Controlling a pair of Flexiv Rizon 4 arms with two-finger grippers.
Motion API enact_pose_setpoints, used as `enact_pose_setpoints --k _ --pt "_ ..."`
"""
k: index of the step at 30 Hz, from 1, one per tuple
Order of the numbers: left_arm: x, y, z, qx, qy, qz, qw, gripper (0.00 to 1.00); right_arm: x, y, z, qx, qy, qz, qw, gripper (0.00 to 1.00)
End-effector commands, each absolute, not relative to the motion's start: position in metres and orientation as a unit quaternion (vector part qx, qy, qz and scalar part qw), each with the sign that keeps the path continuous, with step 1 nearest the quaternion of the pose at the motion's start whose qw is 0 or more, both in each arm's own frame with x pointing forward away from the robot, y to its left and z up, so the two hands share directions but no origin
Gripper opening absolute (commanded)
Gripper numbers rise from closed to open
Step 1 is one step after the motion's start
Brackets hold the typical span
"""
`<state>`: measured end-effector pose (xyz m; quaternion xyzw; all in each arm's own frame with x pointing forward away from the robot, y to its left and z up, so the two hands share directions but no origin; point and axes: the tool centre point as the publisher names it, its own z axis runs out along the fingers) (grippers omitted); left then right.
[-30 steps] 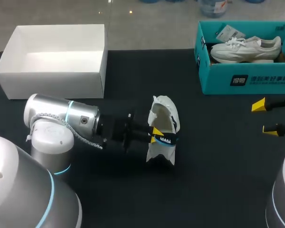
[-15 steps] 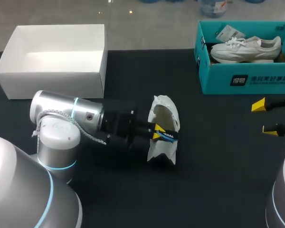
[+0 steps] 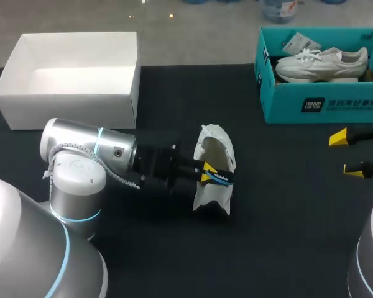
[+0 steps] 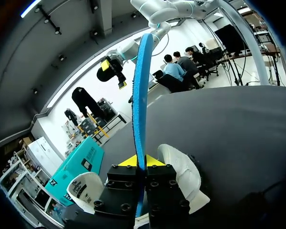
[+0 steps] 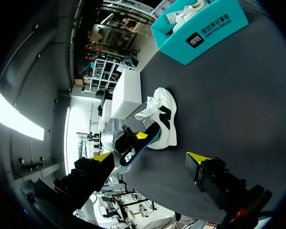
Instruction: Take the shoe out of the shoebox, open the shoe tongue, remove and reinsert the insole, then place the shoe into the shoebox
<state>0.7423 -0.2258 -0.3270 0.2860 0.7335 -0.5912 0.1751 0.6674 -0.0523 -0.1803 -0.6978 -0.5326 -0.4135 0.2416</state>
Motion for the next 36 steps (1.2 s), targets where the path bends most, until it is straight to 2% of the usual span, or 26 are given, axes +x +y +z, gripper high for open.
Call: enact_pose_setpoints --k 1,26,27,28,29,30,33,36 --pt "0.743 -0.228 -0.326 0.296 0.737 -0.578 0.188 0.0 0.664 -0.052 -0.179 -0.7 -0.532 -0.413 0.239 1.0" --pt "0.775 -0.221 -0.353 0.274 0.772 -0.545 0.18 0.0 0.664 -0.052 -0.179 -0.7 -0.532 -0.413 0.239 1.0" --pt "0.774 -0.22 -0.351 0.274 0.771 -0.546 0.18 0.02 0.664 -0.052 -0.179 -0.7 -0.532 -0.413 0.239 1.0" --pt "0.773 -0.22 -0.35 0.273 0.769 -0.55 0.179 0.24 0.664 -0.052 -0.179 -0.7 -0.532 -0.413 0.239 1.0" --pt "0.772 -0.219 -0.348 0.272 0.767 -0.553 0.18 0.36 0.664 -0.052 -0.179 -0.7 -0.532 -0.413 0.239 1.0" --pt "0.771 -0.218 -0.346 0.273 0.766 -0.553 0.182 0.41 0.664 -0.052 -0.179 -0.7 -0.532 -0.413 0.239 1.0" --pt "0.768 -0.215 -0.338 0.268 0.759 -0.565 0.182 0.46 0.664 -0.052 -0.179 -0.7 -0.532 -0.413 0.239 1.0" --pt "0.762 -0.213 -0.33 0.272 0.75 -0.575 0.181 0.46 0.664 -0.052 -0.179 -0.7 -0.532 -0.413 0.239 1.0"
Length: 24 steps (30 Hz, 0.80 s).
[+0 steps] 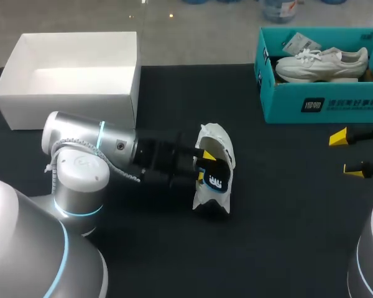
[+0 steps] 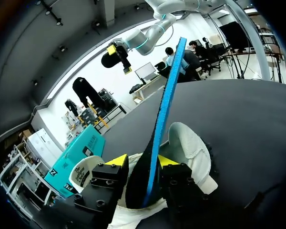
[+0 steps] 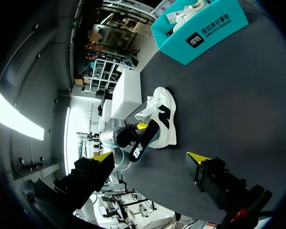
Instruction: Take the shoe out of the shoebox, open the shoe tongue, remove and reinsert the insole, then place the shoe into the shoebox
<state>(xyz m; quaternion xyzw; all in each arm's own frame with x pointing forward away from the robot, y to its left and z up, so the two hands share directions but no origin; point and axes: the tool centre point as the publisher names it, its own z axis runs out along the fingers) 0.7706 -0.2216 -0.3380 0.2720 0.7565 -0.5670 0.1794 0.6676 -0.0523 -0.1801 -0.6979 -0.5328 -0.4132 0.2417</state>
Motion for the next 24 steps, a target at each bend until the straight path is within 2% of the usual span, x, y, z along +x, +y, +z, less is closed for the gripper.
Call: enact_pose_setpoints --k 1,7,11,12,13,15,24 --pt "0.76 -0.212 -0.326 0.275 0.746 -0.578 0.182 0.45 0.664 -0.052 -0.179 -0.7 -0.532 -0.413 0.239 1.0" --pt "0.747 -0.212 -0.314 0.287 0.732 -0.592 0.175 0.4 0.664 -0.052 -0.179 -0.7 -0.532 -0.413 0.239 1.0" --pt "0.741 -0.214 -0.312 0.298 0.728 -0.595 0.164 0.31 0.664 -0.052 -0.179 -0.7 -0.532 -0.413 0.239 1.0" --pt "0.74 -0.215 -0.312 0.301 0.729 -0.593 0.16 0.27 0.664 -0.052 -0.179 -0.7 -0.532 -0.413 0.239 1.0" --pt "0.74 -0.216 -0.313 0.301 0.73 -0.593 0.159 0.13 0.664 -0.052 -0.179 -0.7 -0.532 -0.413 0.239 1.0" --pt "0.741 -0.217 -0.317 0.302 0.735 -0.589 0.151 0.0 0.664 -0.052 -0.179 -0.7 -0.532 -0.413 0.239 1.0" --pt "0.757 -0.217 -0.327 0.307 0.746 -0.565 0.174 0.0 0.664 -0.052 -0.179 -0.7 -0.532 -0.413 0.239 1.0"
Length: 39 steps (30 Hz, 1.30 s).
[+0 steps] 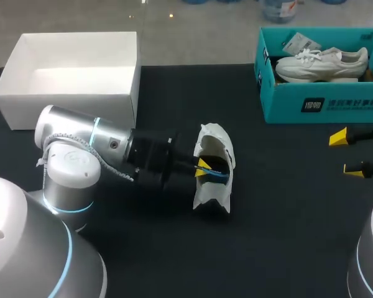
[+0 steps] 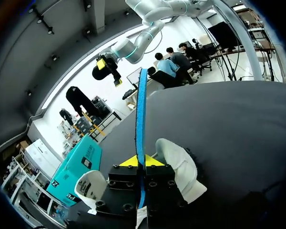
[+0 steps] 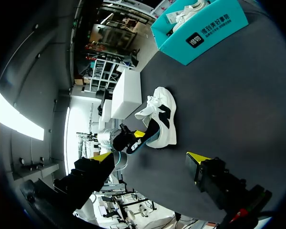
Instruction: Take the shoe out of the shoebox, open the shoe tongue, remove and reinsert the insole, then place the shoe into the shoebox
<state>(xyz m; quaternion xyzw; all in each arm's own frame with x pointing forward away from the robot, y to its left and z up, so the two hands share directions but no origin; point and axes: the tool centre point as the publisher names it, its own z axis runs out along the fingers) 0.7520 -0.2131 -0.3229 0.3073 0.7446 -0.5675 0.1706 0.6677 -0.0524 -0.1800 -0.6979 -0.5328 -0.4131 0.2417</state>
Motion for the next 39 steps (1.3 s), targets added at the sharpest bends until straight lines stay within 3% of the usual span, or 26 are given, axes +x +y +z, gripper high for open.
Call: enact_pose_setpoints --k 1,16,18,19,22,30,35,39 --pt "0.759 -0.217 -0.328 0.303 0.746 -0.567 0.173 0.0 0.664 -0.052 -0.179 -0.7 -0.532 -0.413 0.239 1.0" --pt "0.78 -0.219 -0.351 0.263 0.767 -0.555 0.187 0.0 0.664 -0.052 -0.179 -0.7 -0.532 -0.413 0.239 1.0" --pt "0.776 -0.216 -0.346 0.259 0.765 -0.562 0.182 0.33 0.664 -0.052 -0.179 -0.7 -0.532 -0.413 0.239 1.0" --pt "0.775 -0.215 -0.343 0.258 0.763 -0.564 0.183 0.39 0.664 -0.052 -0.179 -0.7 -0.532 -0.413 0.239 1.0" --pt "0.77 -0.211 -0.333 0.262 0.755 -0.572 0.185 0.41 0.664 -0.052 -0.179 -0.7 -0.532 -0.413 0.239 1.0" --pt "0.748 -0.207 -0.316 0.28 0.739 -0.588 0.171 0.3 0.664 -0.052 -0.179 -0.7 -0.532 -0.413 0.239 1.0" --pt "0.743 -0.211 -0.326 0.286 0.746 -0.581 0.154 0.0 0.664 -0.052 -0.179 -0.7 -0.532 -0.413 0.239 1.0" --pt "0.745 -0.216 -0.336 0.286 0.752 -0.576 0.148 0.0 0.664 -0.052 -0.179 -0.7 -0.532 -0.413 0.239 1.0"
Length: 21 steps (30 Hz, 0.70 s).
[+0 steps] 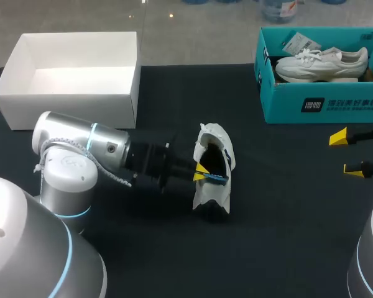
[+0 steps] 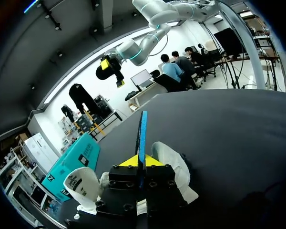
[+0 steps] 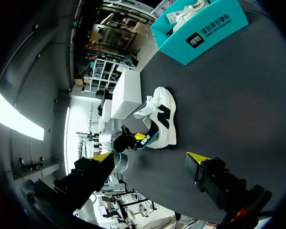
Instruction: Take the shoe out of the shoebox, open the shoe tongue, remove and reinsert the insole, then place the shoe into the shoebox
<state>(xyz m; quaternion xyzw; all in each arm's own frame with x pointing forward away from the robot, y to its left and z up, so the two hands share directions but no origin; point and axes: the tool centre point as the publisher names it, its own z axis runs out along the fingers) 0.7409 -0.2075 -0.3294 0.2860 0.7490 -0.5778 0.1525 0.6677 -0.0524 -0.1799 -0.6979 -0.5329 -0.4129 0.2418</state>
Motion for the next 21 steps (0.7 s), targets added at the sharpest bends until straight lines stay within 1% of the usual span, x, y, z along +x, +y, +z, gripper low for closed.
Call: enact_pose_setpoints --k 1,13,21 --pt "0.747 -0.217 -0.338 0.286 0.755 -0.57 0.149 0.0 0.664 -0.052 -0.179 -0.7 -0.532 -0.413 0.239 1.0" --pt "0.772 -0.23 -0.354 0.279 0.765 -0.551 0.182 0.0 0.664 -0.052 -0.179 -0.7 -0.532 -0.413 0.239 1.0" --pt "0.788 -0.228 -0.36 0.263 0.774 -0.538 0.207 0.0 0.664 -0.052 -0.179 -0.7 -0.532 -0.413 0.239 1.0"
